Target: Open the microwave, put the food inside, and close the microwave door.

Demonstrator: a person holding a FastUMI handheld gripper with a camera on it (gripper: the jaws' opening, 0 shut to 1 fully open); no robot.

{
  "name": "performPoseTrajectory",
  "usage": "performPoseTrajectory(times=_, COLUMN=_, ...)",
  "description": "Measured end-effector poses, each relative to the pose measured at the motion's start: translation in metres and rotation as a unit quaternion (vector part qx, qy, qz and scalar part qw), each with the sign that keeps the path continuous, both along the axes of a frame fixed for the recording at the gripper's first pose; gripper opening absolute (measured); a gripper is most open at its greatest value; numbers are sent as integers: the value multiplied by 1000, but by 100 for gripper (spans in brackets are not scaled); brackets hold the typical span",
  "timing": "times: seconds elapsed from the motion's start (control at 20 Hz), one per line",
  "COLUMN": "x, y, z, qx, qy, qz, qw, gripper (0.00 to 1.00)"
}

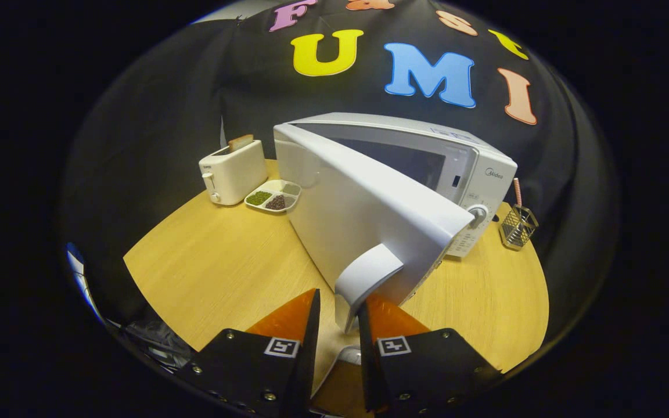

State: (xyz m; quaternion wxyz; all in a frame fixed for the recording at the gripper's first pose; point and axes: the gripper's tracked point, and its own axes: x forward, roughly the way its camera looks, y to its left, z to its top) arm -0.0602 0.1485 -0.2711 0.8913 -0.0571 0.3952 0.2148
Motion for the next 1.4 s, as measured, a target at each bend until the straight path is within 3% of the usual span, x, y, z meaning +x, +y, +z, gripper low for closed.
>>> performPoseTrajectory(times=0.05, x=-6, y=9, z=-3, qx=12, qy=9, qz=6, qw=1000, gripper=35)
performPoseTrajectory(times=0.1, x=-19, y=18, z=-4, qx=21, qy=24, qz=12, qw=999, gripper=53)
performPoseTrajectory(times=0.2, x=-30, y=25, z=-10, qx=12, qy=28, qz=20, qw=999, gripper=78)
performPoseTrajectory(times=1.1, x=-96, y=101, z=-2, qx=-17, qy=57, qz=67, qw=996, gripper=78)
performPoseTrajectory(times=1.4, x=-123, y=149, z=7, qx=17, qy=77, qz=92, qw=993, gripper=78)
